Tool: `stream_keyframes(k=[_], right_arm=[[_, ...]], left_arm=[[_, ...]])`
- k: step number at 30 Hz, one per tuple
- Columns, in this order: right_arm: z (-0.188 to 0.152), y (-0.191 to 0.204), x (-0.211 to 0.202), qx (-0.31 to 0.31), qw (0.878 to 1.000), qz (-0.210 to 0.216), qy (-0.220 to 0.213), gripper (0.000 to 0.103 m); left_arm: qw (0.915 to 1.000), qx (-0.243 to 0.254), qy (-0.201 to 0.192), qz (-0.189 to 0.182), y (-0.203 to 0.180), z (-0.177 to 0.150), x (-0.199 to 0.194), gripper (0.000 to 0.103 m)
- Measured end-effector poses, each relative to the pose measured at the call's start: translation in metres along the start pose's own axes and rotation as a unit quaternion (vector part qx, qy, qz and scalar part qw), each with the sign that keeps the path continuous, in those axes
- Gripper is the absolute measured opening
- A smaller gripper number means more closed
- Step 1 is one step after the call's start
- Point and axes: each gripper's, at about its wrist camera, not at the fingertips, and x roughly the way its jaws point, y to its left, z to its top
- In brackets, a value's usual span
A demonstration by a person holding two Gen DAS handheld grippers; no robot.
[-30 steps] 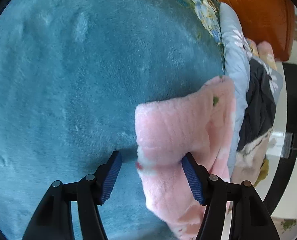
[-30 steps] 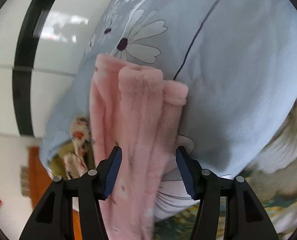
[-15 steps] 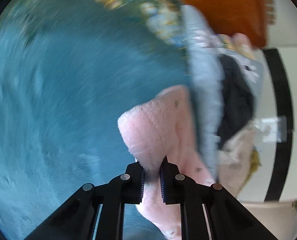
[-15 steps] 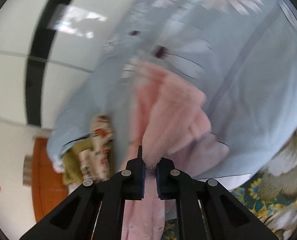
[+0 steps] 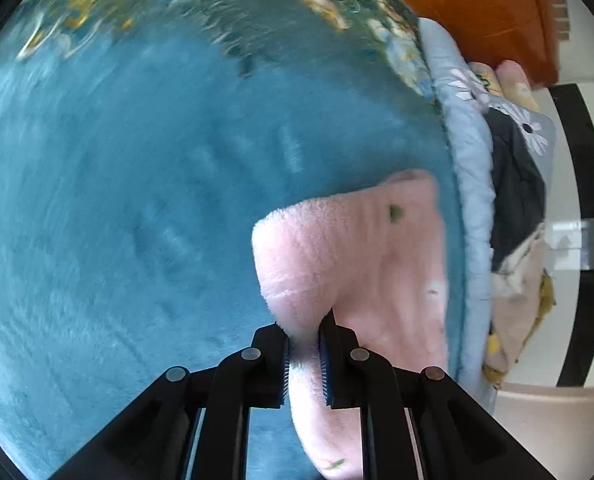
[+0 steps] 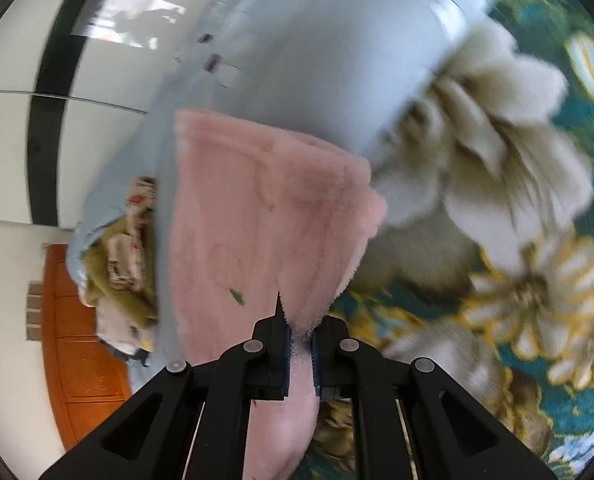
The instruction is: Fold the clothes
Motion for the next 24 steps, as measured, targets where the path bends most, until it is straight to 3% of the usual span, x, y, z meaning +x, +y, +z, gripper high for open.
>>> stream_keyframes(k=[3, 7, 13, 16, 19, 22, 24], right_arm=[[0.002, 0.001, -0.010, -0.003, 1.000, 0.007, -0.005, 0.008], [-0.002, 0.009, -0.024, -0.031, 0.999, 0.020, -0.016, 0.008], [-0.008, -0.037, 0.004, 0.022, 0.999, -0.027, -0.002, 0.008], [-0.008, -0.044, 0.007, 0.034, 0.999, -0.016, 0.000, 0.008], [-0.004, -0.043, 0.006, 0.025, 1.000, -0.002, 0.000, 0.015], [0.001, -0.045, -0.001, 0.016, 1.000, 0.003, -0.013, 0.042], [0.005, -0.054, -0.008, 0.023, 0.999, 0.013, -0.030, 0.043]], left_arm=[[0.9998, -0.005, 0.004, 0.018, 0.023, -0.002, -0.004, 0.013], [0.9992, 0.011, 0.010, 0.036, 0.023, -0.002, -0.002, 0.013], [0.9977, 0.029, 0.017, 0.060, 0.024, -0.002, 0.000, 0.013], [0.9987, 0.018, 0.015, 0.045, 0.027, -0.001, 0.000, 0.014], [0.9984, 0.033, 0.021, 0.042, 0.019, 0.001, -0.005, 0.017], [0.9970, 0.058, 0.025, 0.045, 0.007, 0.000, -0.011, 0.025], [0.9969, 0.055, 0.017, 0.054, 0.004, 0.002, -0.018, 0.032]])
